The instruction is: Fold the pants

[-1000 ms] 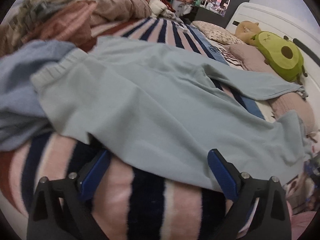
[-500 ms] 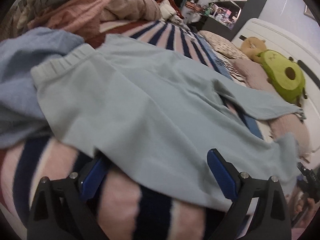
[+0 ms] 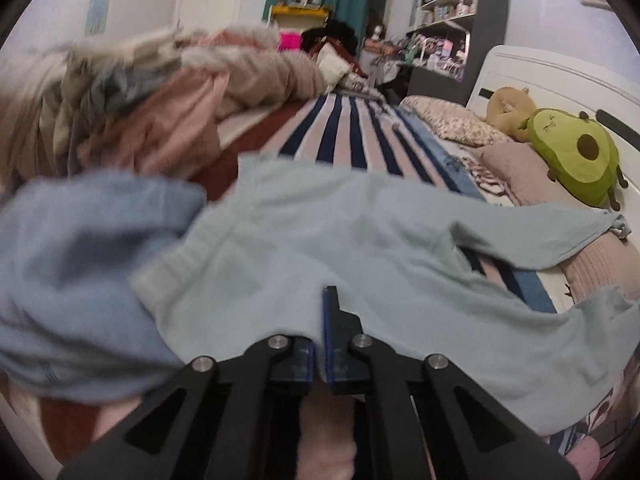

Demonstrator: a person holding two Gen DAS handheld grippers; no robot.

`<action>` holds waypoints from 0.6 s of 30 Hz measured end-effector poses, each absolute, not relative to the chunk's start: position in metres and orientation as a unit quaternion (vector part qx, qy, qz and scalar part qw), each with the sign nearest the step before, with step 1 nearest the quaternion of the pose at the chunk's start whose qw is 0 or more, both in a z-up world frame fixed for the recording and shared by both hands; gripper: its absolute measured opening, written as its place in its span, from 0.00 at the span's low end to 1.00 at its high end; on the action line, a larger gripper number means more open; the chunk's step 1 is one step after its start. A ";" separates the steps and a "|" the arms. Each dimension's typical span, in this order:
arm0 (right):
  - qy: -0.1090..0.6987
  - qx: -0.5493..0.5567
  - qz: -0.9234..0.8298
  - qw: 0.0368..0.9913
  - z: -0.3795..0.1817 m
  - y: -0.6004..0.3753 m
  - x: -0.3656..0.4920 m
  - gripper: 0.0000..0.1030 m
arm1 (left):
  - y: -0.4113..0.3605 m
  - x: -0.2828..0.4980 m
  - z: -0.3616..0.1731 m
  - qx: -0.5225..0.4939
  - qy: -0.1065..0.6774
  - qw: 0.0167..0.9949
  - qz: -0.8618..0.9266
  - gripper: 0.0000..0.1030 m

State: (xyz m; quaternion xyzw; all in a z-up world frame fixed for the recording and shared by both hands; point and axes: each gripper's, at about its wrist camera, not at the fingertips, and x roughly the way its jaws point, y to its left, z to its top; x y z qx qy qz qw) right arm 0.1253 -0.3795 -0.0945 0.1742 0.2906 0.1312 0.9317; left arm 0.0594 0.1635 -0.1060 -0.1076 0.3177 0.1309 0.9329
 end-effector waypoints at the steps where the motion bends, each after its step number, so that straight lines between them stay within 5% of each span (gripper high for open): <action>1: 0.287 0.168 0.133 0.934 -0.088 -0.377 0.128 0.03 | 0.164 0.061 -0.098 -0.100 0.311 0.936 0.130 0.02; 18: 0.316 -0.021 0.073 0.946 0.002 -0.328 0.251 0.03 | 0.202 0.193 -0.044 -0.028 0.291 0.951 0.097 0.02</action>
